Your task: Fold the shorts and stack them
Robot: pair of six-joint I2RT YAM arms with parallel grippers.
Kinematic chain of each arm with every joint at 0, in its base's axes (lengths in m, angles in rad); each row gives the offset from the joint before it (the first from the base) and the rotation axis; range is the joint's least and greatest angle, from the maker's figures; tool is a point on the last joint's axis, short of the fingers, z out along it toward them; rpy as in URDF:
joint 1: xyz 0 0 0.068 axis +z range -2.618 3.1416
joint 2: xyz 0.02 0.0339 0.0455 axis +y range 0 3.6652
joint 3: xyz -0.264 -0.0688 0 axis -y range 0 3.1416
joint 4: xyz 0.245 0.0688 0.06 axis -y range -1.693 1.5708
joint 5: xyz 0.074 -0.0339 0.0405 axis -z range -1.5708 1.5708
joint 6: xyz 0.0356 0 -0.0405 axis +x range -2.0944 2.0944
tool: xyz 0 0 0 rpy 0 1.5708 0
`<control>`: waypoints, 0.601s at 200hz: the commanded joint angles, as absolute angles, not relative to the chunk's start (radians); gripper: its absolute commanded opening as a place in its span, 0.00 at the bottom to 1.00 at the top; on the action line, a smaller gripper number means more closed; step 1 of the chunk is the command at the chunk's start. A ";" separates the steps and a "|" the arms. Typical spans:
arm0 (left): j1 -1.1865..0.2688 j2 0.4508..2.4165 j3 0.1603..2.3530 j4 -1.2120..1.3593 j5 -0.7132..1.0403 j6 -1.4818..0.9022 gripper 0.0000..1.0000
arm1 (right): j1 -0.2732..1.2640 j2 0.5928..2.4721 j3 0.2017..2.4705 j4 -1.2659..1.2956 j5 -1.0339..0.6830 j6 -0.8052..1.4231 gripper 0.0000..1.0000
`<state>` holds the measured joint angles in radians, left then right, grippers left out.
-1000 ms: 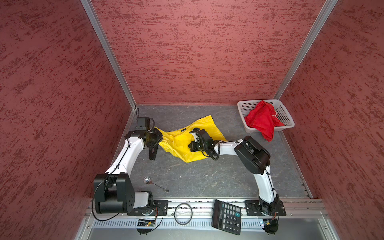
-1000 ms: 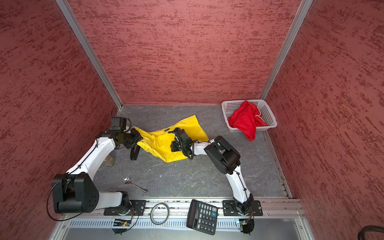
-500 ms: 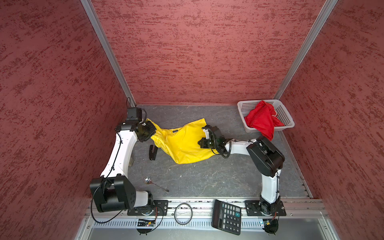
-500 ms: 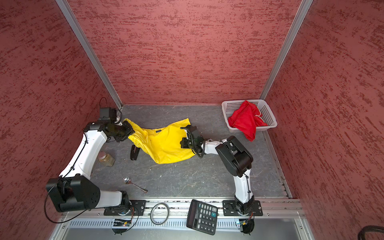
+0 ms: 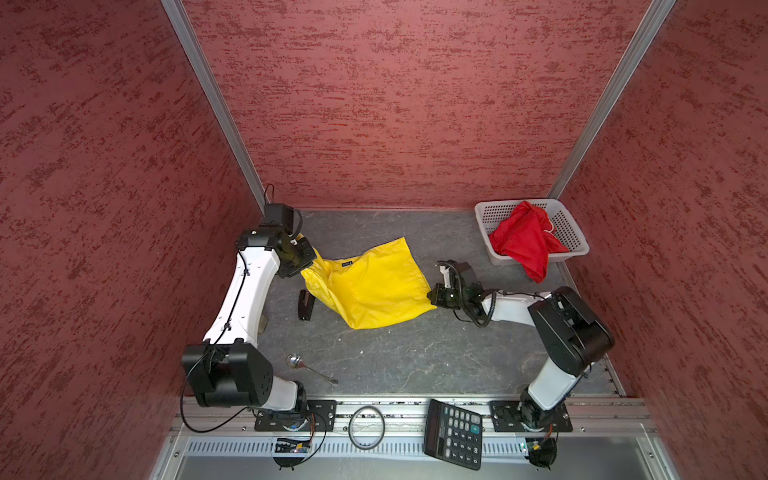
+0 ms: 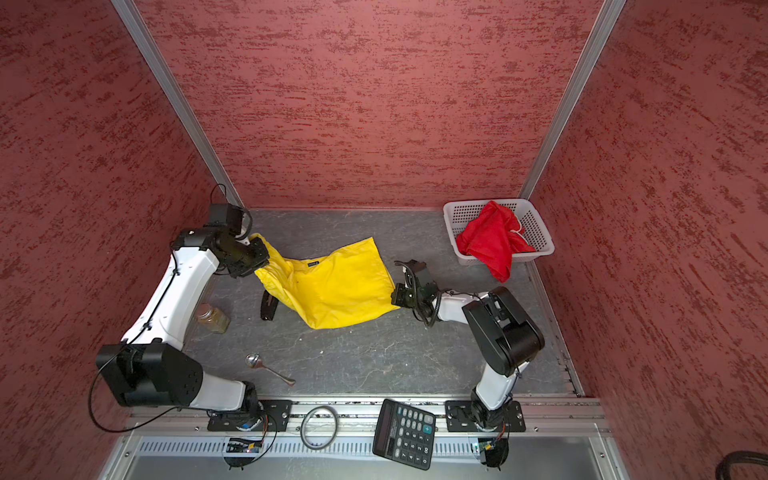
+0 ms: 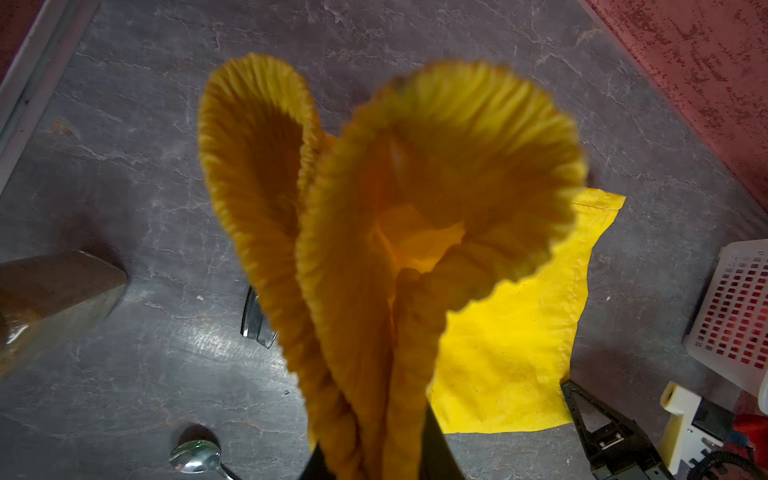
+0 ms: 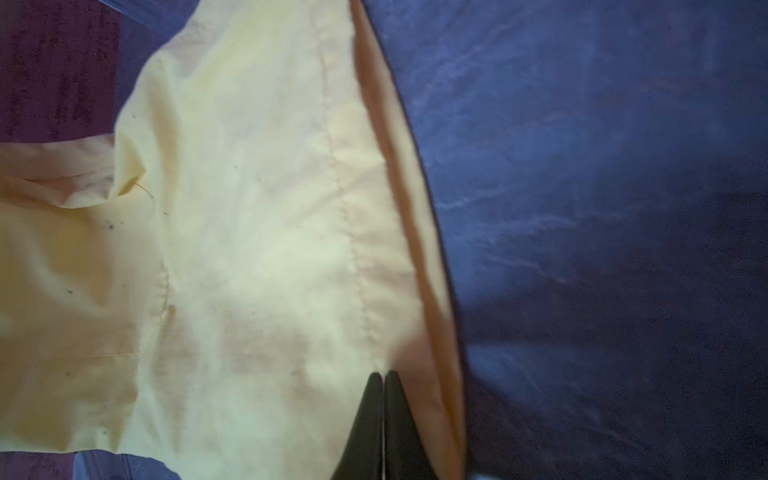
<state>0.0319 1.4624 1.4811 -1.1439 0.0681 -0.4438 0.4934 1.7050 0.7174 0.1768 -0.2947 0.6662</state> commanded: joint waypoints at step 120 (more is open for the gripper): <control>-0.512 2.184 2.312 -1.516 -0.215 -0.459 0.22 | 0.491 1.770 0.491 0.518 -0.319 0.827 0.08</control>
<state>-0.4561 2.0701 2.1548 -1.3884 -0.1501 -0.4553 0.4934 1.7264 0.5377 0.5106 -0.3309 0.7940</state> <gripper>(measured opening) 0.218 0.079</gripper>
